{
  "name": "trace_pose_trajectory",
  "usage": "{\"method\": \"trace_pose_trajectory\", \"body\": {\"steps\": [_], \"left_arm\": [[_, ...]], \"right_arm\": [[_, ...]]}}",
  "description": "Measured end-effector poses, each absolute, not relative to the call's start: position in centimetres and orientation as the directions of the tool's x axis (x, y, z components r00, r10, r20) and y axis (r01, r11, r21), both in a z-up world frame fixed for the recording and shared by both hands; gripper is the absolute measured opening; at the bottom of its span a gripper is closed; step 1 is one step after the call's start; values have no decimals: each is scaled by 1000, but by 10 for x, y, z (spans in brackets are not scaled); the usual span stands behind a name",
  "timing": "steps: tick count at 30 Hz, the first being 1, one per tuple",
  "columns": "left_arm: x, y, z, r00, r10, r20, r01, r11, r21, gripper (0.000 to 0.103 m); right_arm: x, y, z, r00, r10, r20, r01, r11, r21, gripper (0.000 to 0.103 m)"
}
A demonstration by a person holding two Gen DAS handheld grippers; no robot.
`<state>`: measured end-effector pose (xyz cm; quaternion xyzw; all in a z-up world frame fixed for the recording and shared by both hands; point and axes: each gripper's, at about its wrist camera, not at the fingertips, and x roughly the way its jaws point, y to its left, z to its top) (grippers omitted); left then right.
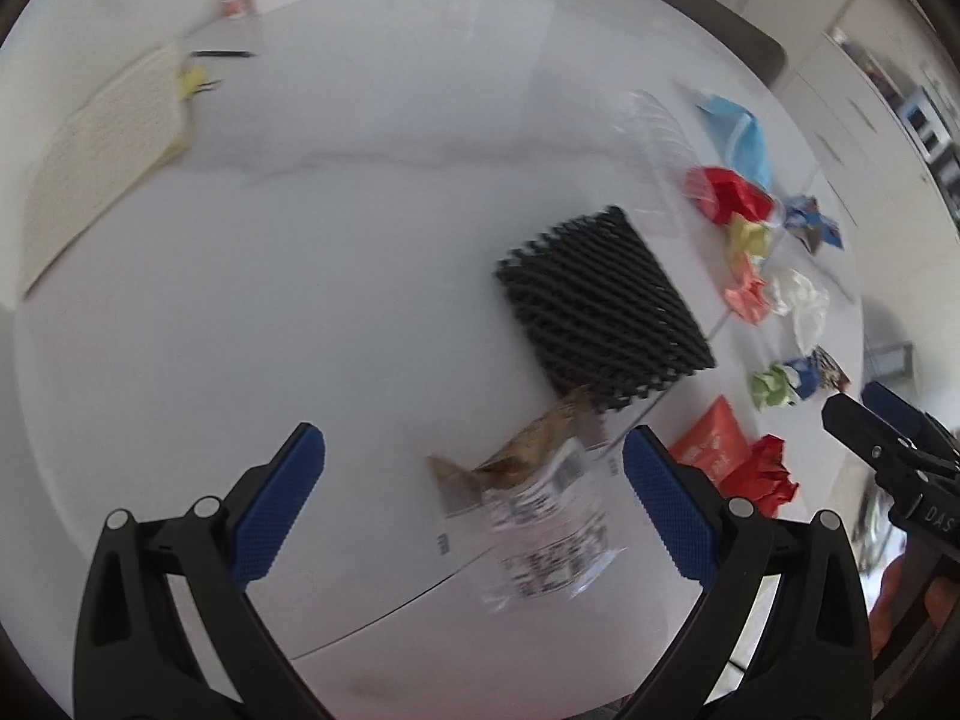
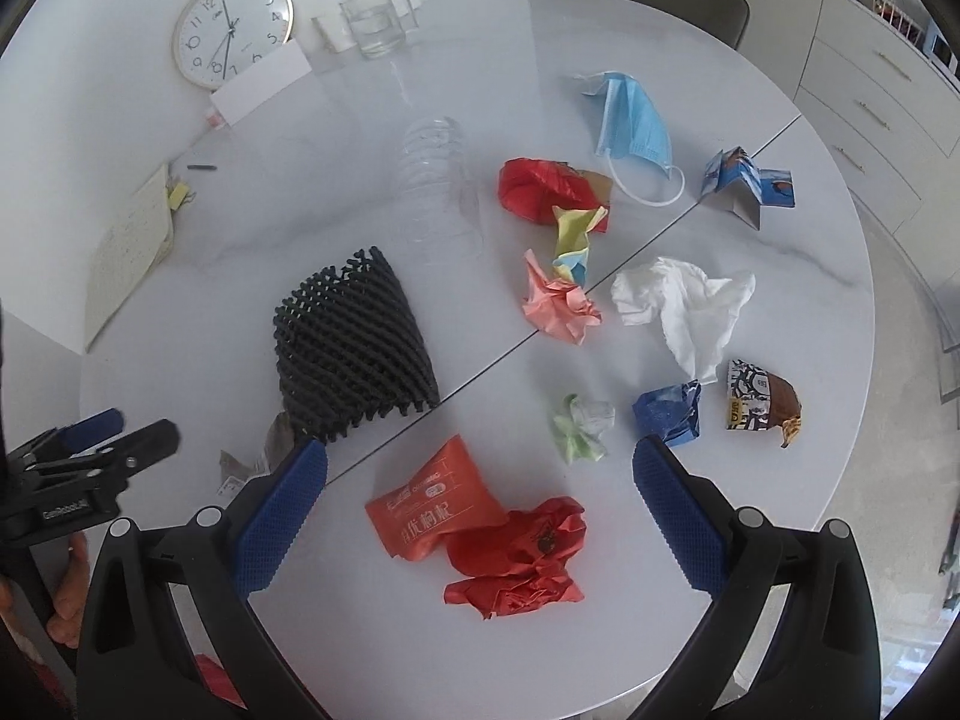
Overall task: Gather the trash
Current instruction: 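Reach the left tool to the black mesh foam net and grasp it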
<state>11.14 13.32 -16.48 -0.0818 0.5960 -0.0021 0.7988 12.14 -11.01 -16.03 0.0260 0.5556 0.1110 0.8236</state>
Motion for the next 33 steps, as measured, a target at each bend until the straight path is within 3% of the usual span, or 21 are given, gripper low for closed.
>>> {"method": "trace_pose_trajectory", "body": {"steps": [7, 11, 17, 19, 21, 23, 26, 27, 33], "left_arm": [[176, 87, -194, 212, -196, -957, 56, 981, -188, 95], [204, 72, -217, 146, -189, -971, 39, 982, -185, 95], [222, 71, -232, 97, -268, -958, -45, 961, -274, 95], [224, 69, -231, 99, -286, -953, -43, 956, -292, 87], [226, 68, -231, 79, -307, -948, -48, 949, -311, 64], [230, 68, -231, 78, -323, -943, -51, 944, -327, 52], [234, 66, -229, 73, -382, -921, -20, 923, -385, 13], [236, 65, -232, 58, -410, -910, -20, 911, -412, 7], [232, 78, -227, 91, -414, -906, -1, 909, -416, 0]], "right_arm": [[108, -141, -165, 342, 122, -932, -40, 992, 115, 101], [100, -152, -169, 331, 111, -937, 33, 991, 129, 101], [92, -157, -175, 318, 94, -943, 107, 985, 134, 101], [90, -158, -176, 318, 93, -944, 126, 982, 139, 101], [88, -159, -176, 318, 92, -944, 137, 980, 141, 101], [85, -161, -176, 320, 90, -943, 150, 978, 145, 101], [79, -162, -181, 310, 93, -946, 164, 975, 149, 101], [77, -163, -184, 307, 93, -947, 171, 974, 151, 101], [69, -164, -204, 286, 127, -950, 205, 960, 190, 97]]}}
